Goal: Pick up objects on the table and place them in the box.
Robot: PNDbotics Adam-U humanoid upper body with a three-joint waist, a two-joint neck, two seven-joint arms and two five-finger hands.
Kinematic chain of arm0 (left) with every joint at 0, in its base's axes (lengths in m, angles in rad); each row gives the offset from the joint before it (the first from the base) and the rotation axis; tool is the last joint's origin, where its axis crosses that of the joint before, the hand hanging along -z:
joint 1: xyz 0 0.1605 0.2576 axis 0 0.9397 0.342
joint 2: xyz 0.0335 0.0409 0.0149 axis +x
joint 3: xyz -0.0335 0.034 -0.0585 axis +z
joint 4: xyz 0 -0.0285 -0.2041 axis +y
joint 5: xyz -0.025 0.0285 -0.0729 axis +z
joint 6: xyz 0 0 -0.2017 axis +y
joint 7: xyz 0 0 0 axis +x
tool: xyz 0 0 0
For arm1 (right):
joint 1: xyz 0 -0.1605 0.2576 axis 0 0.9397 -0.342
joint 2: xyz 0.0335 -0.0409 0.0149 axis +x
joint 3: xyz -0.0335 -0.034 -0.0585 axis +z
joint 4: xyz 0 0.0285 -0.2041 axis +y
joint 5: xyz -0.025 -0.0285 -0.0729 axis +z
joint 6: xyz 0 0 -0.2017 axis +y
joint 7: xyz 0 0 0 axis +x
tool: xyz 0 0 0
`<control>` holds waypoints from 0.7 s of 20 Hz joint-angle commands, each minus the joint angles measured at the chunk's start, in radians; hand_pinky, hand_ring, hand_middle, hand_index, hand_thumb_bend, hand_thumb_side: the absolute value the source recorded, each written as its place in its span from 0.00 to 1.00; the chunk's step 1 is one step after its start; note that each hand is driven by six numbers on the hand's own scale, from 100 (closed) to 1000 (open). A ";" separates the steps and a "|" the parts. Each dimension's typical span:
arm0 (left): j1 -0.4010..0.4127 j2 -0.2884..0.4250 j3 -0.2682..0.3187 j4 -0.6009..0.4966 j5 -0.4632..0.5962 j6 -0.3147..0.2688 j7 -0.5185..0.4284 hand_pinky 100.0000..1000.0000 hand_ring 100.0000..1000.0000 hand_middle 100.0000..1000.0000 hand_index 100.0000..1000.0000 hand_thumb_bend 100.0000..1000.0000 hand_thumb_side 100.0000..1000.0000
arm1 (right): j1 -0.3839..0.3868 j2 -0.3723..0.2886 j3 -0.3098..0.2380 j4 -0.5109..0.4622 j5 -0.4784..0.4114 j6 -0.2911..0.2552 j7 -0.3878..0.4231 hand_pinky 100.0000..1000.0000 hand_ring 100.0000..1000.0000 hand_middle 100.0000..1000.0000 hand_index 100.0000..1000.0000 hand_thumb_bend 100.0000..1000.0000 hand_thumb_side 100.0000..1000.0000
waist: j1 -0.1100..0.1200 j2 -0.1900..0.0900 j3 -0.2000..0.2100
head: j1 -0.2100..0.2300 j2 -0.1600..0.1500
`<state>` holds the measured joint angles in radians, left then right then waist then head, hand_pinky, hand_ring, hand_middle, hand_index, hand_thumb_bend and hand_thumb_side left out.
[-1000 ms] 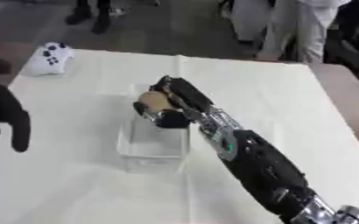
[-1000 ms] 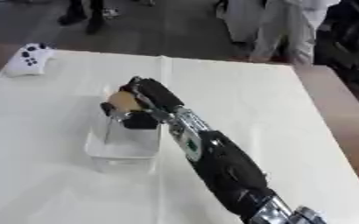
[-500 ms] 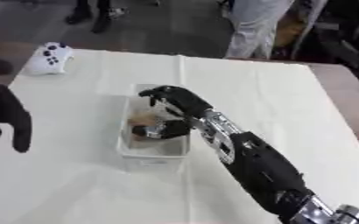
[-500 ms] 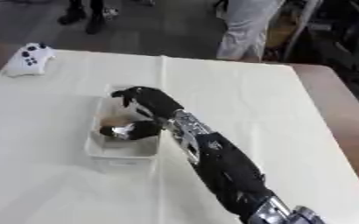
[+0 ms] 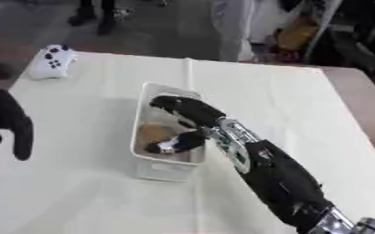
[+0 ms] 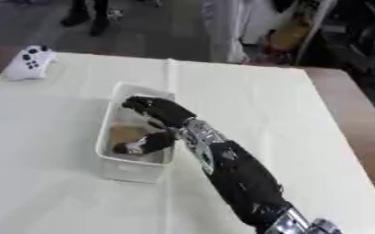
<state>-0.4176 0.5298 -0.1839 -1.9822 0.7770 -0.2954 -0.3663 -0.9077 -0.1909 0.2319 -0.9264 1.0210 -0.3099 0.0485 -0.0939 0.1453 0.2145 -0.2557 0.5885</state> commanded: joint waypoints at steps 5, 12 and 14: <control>-0.014 0.015 0.007 -0.018 0.003 -0.005 0.000 0.25 0.52 0.75 0.70 0.55 0.79 | -0.006 -0.028 -0.009 -0.039 -0.076 0.000 -0.028 0.54 0.80 0.86 0.93 0.65 1.00 | 0.006 -0.015 0.001 | -0.001 -0.014; -0.008 0.025 0.016 -0.018 0.007 -0.012 0.010 0.25 0.52 0.75 0.70 0.56 0.78 | 0.009 -0.190 -0.050 -0.240 -0.708 -0.074 -0.152 0.00 0.00 0.00 0.22 0.00 1.00 | -0.002 -0.024 -0.007 | 0.091 -0.045; 0.003 0.032 0.018 -0.018 0.003 -0.013 0.012 0.25 0.52 0.75 0.70 0.56 0.79 | 0.007 -0.277 -0.073 -0.336 -0.855 -0.069 -0.152 0.00 0.00 0.00 0.19 0.00 1.00 | -0.005 -0.029 -0.015 | 0.130 -0.050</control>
<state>-0.4077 0.5352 -0.1797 -1.9822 0.7765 -0.3043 -0.3568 -0.8856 -0.3995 0.1790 -1.1990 0.2608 -0.3762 -0.0965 -0.1048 0.1344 0.1985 -0.1512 0.5560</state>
